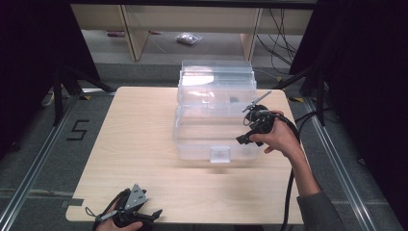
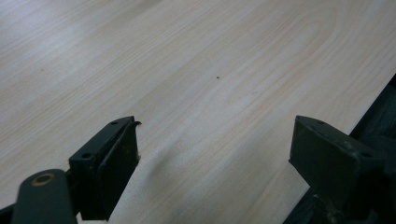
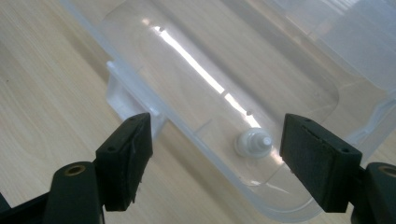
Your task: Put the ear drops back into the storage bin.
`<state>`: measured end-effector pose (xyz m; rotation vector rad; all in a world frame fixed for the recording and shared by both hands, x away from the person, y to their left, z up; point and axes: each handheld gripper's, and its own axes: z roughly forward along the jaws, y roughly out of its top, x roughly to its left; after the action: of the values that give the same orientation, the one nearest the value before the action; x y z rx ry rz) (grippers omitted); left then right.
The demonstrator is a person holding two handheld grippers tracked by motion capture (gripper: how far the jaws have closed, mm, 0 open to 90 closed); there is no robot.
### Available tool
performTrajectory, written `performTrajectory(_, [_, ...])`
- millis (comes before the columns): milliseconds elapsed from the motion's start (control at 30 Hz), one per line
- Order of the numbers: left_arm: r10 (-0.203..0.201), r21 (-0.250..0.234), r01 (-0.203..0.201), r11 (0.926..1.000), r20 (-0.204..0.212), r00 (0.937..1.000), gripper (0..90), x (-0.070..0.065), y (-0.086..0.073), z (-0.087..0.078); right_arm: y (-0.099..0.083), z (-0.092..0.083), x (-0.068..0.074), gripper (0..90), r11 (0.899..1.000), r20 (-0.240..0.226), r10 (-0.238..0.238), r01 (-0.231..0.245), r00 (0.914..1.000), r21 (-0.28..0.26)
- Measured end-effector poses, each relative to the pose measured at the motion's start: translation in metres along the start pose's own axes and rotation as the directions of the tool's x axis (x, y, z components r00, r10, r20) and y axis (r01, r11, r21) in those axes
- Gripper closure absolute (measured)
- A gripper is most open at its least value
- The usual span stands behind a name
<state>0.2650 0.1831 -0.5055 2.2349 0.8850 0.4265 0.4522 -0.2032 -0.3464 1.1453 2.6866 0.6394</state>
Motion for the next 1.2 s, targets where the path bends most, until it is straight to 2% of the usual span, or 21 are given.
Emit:
performTrajectory(100, [0.006, 0.004, -0.006, 1.0000, 0.000, 1.0000, 14.9, 0.000, 0.000, 0.000, -0.002, -0.001, 0.003, 26.0, 1.000, 0.007, -0.004, 0.004, 1.0000, -0.006])
performTrajectory(133, [-0.004, -0.003, 0.004, 1.0000, -0.001, 1.0000, 14.9, 0.000, 0.000, 0.000, -0.003, -0.001, 0.003, 25.6, 0.999, 0.007, -0.023, 0.023, 0.9997, -0.025])
performTrajectory(167, [-0.002, -0.001, 0.002, 1.0000, -0.001, 1.0000, 14.9, 0.000, 0.000, 0.000, -0.004, -0.002, 0.004, 25.4, 1.000, 0.005, -0.006, 0.006, 1.0000, -0.014])
performTrajectory(200, [0.005, 0.005, -0.005, 1.0000, -0.001, 1.0000, 14.9, 0.000, 0.000, 0.000, -0.005, -0.001, 0.003, 25.4, 0.999, 0.010, -0.028, 0.029, 0.9995, -0.030])
performTrajectory(233, [0.005, 0.005, -0.005, 1.0000, 0.000, 1.0000, 14.9, 0.000, 0.000, 0.000, -0.006, -0.002, 0.006, 25.4, 1.000, 0.005, 0.003, -0.003, 1.0000, -0.014])
performTrajectory(267, [0.005, 0.004, -0.005, 1.0000, 0.000, 1.0000, 14.9, 0.000, 0.000, 0.000, -0.007, -0.002, 0.005, 25.4, 0.999, 0.005, -0.028, 0.028, 0.9996, -0.035])
performTrajectory(367, [-0.007, -0.003, 0.007, 1.0000, -0.002, 1.0000, 14.9, 0.000, 0.000, 0.001, -0.009, -0.003, 0.008, 25.4, 1.000, 0.000, -0.010, 0.010, 0.9999, -0.027])
performTrajectory(467, [0.005, 0.002, -0.005, 1.0000, 0.001, 1.0000, 14.9, 0.000, 0.000, 0.000, -0.011, -0.003, 0.009, 25.3, 0.999, 0.005, -0.020, 0.020, 0.9998, -0.042])
performTrajectory(533, [-0.004, -0.004, 0.004, 1.0000, -0.001, 1.0000, 14.9, 0.000, 0.000, 0.000, -0.013, -0.004, 0.013, 25.2, 0.999, -0.007, 0.002, -0.002, 1.0000, -0.032])
performTrajectory(567, [-0.022, -0.004, 0.022, 0.9997, -0.001, 0.9997, 14.9, -0.001, -0.001, 0.001, -0.014, -0.003, 0.012, 25.0, 0.999, 0.003, -0.027, 0.027, 0.9996, -0.045])
performTrajectory(600, [-0.006, -0.004, 0.006, 1.0000, -0.001, 1.0000, 14.9, 0.000, 0.000, 0.000, -0.015, -0.004, 0.013, 24.9, 0.999, -0.003, -0.020, 0.020, 0.9998, -0.047])
performTrajectory(633, [-0.003, -0.005, 0.003, 1.0000, -0.001, 1.0000, 14.9, 0.000, 0.000, 0.000, -0.016, -0.003, 0.012, 24.9, 0.997, 0.007, -0.044, 0.044, 0.9990, -0.071])
performTrajectory(700, [-0.003, -0.005, 0.003, 1.0000, -0.002, 1.0000, 14.9, 0.000, 0.000, 0.000, -0.018, -0.003, 0.013, 24.9, 0.996, 0.006, -0.048, 0.048, 0.9988, -0.073])
performTrajectory(733, [-0.003, -0.005, 0.003, 1.0000, -0.002, 1.0000, 14.9, 0.000, 0.000, 0.000, -0.019, -0.003, 0.015, 24.9, 0.997, -0.002, -0.028, 0.027, 0.9996, -0.070])
performTrajectory(833, [-0.022, -0.003, 0.022, 0.9997, -0.001, 0.9997, 14.9, -0.001, 0.000, 0.001, -0.023, -0.003, 0.020, 24.9, 0.997, -0.010, -0.031, 0.030, 0.9995, -0.075])
performTrajectory(900, [-0.019, -0.003, 0.019, 0.9998, -0.002, 0.9998, 14.9, -0.001, 0.000, 0.001, -0.026, -0.003, 0.022, 24.9, 0.997, -0.013, -0.031, 0.029, 0.9994, -0.078])
performTrajectory(933, [-0.002, -0.002, 0.002, 1.0000, -0.001, 1.0000, 14.9, 0.000, 0.000, 0.000, -0.027, -0.003, 0.023, 24.9, 0.996, -0.017, -0.026, 0.024, 0.9995, -0.081])
performTrajectory(1000, [-0.005, -0.003, 0.005, 1.0000, -0.002, 1.0000, 14.9, 0.000, 0.000, 0.000, -0.030, -0.001, 0.024, 24.9, 0.994, -0.011, -0.048, 0.046, 0.9988, -0.098])
performTrajectory(1067, [-0.023, -0.004, 0.023, 0.9997, 0.000, 0.9997, 14.9, -0.001, -0.001, 0.001, -0.033, -0.001, 0.027, 24.9, 0.996, -0.023, -0.020, 0.018, 0.9995, -0.093])
performTrajectory(1133, [-0.037, -0.018, 0.037, 0.9992, 0.008, 0.9993, 14.9, -0.002, 0.000, 0.001, -0.036, -0.001, 0.028, 24.8, 0.993, -0.019, -0.040, 0.037, 0.9990, -0.108])
performTrajectory(1200, [-0.010, -0.003, 0.010, 0.9999, -0.001, 0.9999, 14.9, 0.000, 0.000, 0.000, -0.040, -0.001, 0.030, 24.7, 0.993, -0.021, -0.039, 0.037, 0.9990, -0.109])
